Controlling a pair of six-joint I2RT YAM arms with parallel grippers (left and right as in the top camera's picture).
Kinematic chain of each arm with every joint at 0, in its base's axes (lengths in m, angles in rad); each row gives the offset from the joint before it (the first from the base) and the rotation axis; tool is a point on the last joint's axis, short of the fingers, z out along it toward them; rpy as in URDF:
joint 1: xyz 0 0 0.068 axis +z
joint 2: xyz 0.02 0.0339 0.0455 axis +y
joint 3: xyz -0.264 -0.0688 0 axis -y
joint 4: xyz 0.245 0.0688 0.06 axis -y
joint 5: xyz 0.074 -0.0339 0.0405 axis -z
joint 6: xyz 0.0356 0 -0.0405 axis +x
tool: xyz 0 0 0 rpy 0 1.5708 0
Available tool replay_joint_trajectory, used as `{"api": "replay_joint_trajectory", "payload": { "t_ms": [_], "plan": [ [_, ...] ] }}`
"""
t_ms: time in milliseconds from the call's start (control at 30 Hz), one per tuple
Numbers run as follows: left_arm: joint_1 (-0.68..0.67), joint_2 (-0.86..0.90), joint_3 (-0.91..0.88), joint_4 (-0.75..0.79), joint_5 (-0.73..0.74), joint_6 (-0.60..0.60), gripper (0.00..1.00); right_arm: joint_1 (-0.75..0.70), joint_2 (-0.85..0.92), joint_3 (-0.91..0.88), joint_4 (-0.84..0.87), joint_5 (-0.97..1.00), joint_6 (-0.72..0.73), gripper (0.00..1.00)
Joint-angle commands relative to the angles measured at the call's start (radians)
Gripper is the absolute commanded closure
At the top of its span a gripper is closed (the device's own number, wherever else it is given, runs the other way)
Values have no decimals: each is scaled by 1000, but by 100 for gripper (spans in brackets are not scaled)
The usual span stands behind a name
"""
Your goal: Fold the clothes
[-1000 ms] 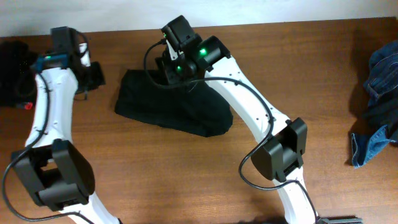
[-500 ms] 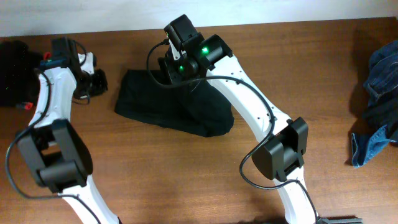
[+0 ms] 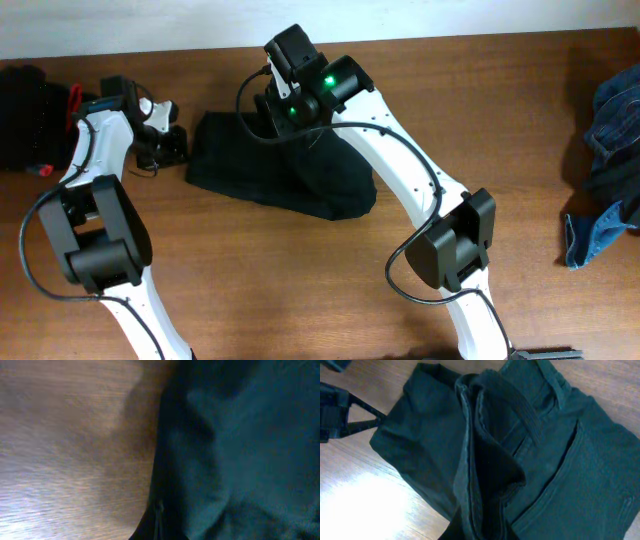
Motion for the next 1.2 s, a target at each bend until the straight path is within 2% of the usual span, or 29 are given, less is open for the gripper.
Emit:
{"api": "replay_joint_trajectory", "payload": {
  "t_ms": [0,233,467,733,1167],
  "plan": [
    [-13,31,6,-12,-32,23,100,-29,-6,4,-5,-27,-13,96],
    [24,-40,39,-29,-34,0,100,-13,-6,4,96,-145,-37,96],
    [25,-93,50,-23,-45,1,100,93,12,4,152,-112,-156,96],
    [25,-93,50,-24,-45,1,100,202,132,-24,211,-63,-271,96],
    [30,-94,50,-27,-45,1,100,199,237,-26,359,-54,-272,96]
  ]
}}
